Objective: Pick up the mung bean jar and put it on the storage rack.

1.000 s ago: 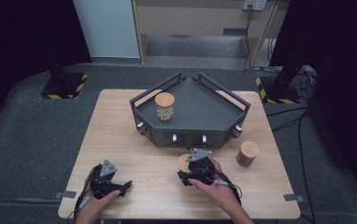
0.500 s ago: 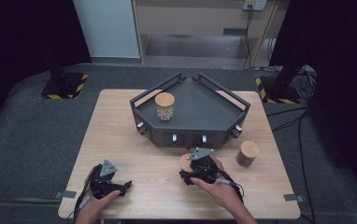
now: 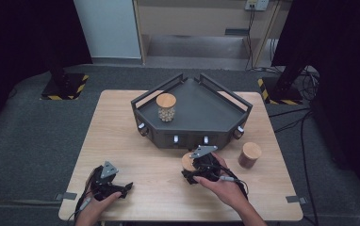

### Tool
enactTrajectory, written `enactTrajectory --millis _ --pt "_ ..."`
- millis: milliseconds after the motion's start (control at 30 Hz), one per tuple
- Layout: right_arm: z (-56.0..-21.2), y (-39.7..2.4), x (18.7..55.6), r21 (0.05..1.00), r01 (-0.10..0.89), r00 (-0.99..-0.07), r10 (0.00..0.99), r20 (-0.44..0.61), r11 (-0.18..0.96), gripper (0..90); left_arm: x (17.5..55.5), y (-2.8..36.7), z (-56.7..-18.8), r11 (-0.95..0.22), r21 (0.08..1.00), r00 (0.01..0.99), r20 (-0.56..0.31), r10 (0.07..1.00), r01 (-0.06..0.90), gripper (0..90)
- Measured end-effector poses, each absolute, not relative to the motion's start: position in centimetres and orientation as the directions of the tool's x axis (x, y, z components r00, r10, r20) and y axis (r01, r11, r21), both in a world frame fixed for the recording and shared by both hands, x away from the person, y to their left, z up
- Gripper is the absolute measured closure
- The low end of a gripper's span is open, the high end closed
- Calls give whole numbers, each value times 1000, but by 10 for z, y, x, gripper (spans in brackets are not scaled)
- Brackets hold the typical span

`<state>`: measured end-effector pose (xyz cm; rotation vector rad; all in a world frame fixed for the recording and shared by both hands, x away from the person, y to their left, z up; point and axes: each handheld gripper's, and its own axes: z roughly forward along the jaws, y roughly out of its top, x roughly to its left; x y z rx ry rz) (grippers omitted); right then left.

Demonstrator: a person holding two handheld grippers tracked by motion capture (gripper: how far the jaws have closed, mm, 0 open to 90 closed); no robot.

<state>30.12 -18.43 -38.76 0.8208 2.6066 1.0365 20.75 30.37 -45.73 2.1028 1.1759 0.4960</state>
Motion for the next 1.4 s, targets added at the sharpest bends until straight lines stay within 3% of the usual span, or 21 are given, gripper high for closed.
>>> enactTrajectory --millis 1400 --pt "-328 -189 321 687 345 -854 518 -53 640 255 208 304 -457 -371 710 522 5 853 599 4"
